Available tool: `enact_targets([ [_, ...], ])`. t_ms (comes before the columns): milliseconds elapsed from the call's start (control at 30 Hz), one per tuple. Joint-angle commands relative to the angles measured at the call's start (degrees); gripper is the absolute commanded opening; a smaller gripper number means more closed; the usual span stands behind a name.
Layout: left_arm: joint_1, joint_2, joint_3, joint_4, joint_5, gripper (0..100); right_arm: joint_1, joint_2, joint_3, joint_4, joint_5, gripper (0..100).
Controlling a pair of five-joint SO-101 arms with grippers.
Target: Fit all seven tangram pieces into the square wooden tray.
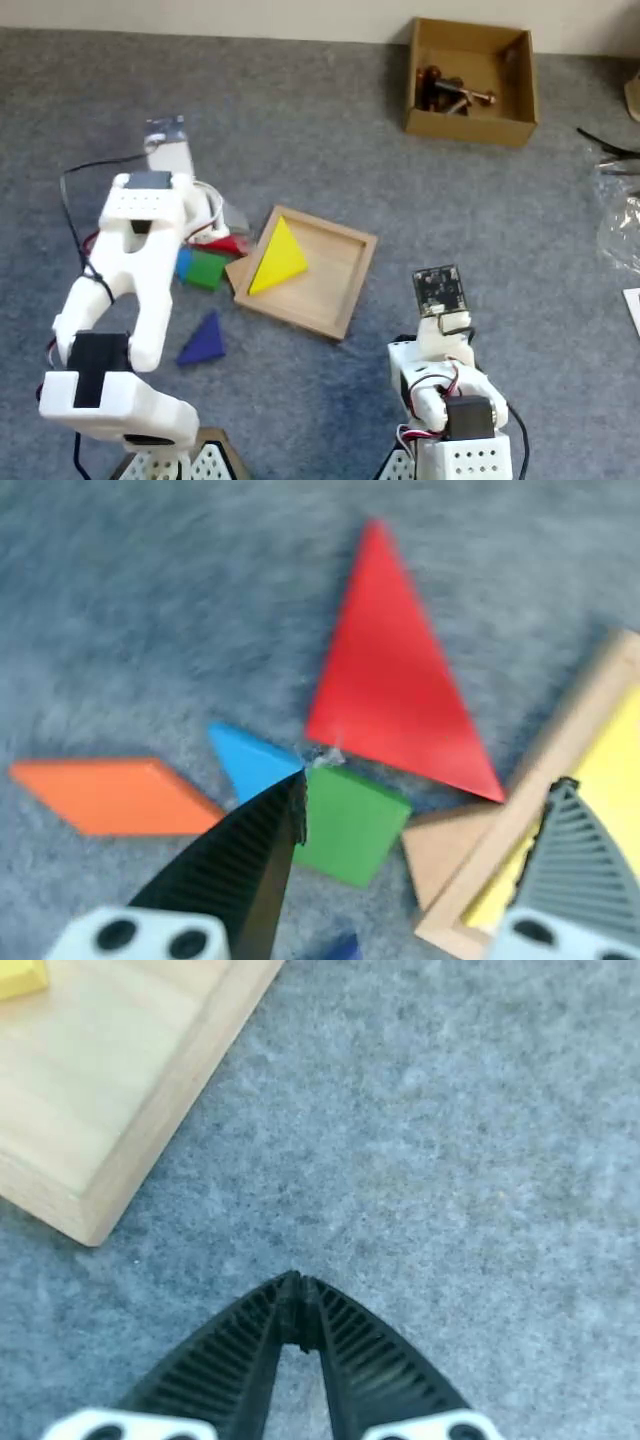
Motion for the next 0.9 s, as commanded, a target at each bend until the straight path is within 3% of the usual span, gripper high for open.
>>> enact_targets([
  [0,-1.54,-2.68,0.4,-1.23,5.01,35,-0.57,-0.48,6.73,-1.01,-0.44,0.5],
  [400,-1.19,-2.59,4.97,-9.93,12.04,36,-0.57,-0.48,6.73,-1.01,-0.44,0.5],
  [633,-0.22,-2.15,5.93,-10.64,12.92,35,-0.57,-0.48,6.73,-1.01,-0.44,0.5],
  [867,0.66,7.34,1.54,-11.78,12.92,35,-0.57,-0.48,6.73,-1.01,-0.44,0.5],
])
